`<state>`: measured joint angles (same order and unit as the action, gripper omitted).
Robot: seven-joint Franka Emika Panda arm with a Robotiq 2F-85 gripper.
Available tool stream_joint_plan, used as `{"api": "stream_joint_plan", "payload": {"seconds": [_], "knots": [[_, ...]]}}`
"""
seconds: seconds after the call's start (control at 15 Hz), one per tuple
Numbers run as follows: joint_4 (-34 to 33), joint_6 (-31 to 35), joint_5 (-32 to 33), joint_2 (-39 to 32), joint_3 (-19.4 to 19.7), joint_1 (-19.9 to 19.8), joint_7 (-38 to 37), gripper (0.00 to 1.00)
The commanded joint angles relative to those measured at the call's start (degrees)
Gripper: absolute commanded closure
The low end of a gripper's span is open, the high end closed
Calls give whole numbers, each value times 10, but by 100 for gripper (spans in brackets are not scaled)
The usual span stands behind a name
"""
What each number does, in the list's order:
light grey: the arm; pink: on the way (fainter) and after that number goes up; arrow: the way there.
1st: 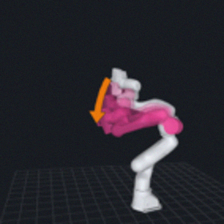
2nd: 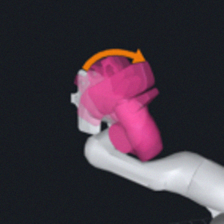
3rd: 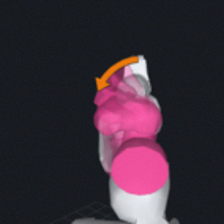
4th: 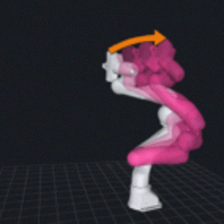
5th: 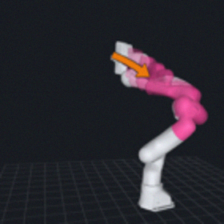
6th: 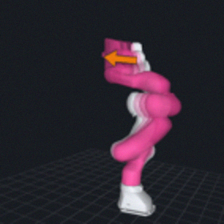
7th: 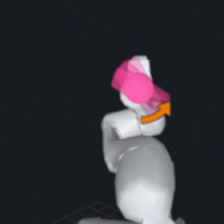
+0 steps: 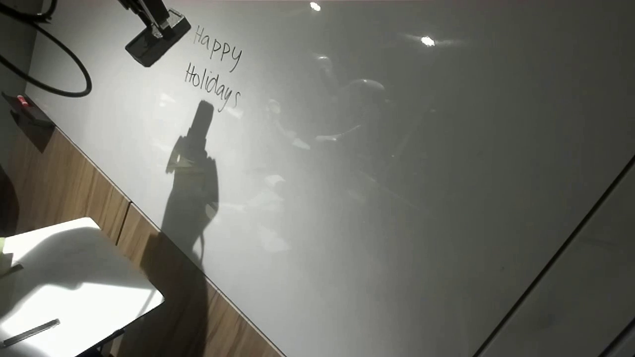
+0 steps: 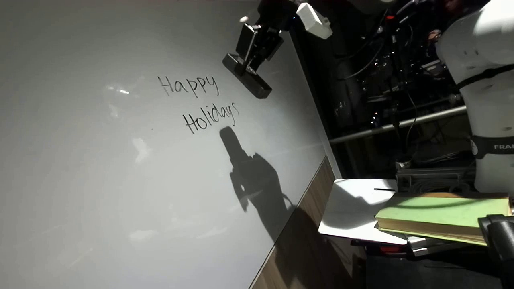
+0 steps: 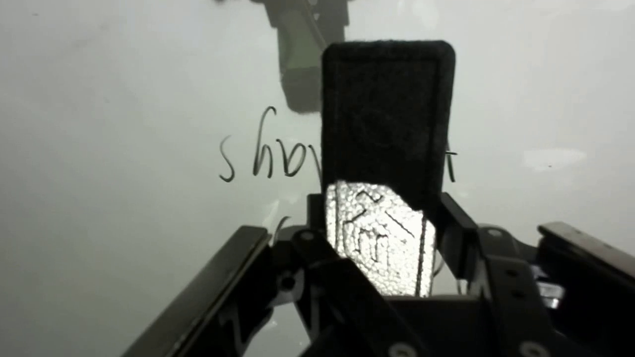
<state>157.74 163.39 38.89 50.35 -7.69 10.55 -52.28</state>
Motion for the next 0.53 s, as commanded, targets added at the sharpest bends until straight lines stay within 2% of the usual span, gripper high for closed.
{"api": "stream_joint_plan", "payload": {"seconds": [0.0,0.2,0.47], "knots": [[2,64,51,-15,-64,-45,-99,70],[3,124,83,-18,-141,-132,-173,70],[-38,206,92,-26,-260,-303,-240,70]]}}
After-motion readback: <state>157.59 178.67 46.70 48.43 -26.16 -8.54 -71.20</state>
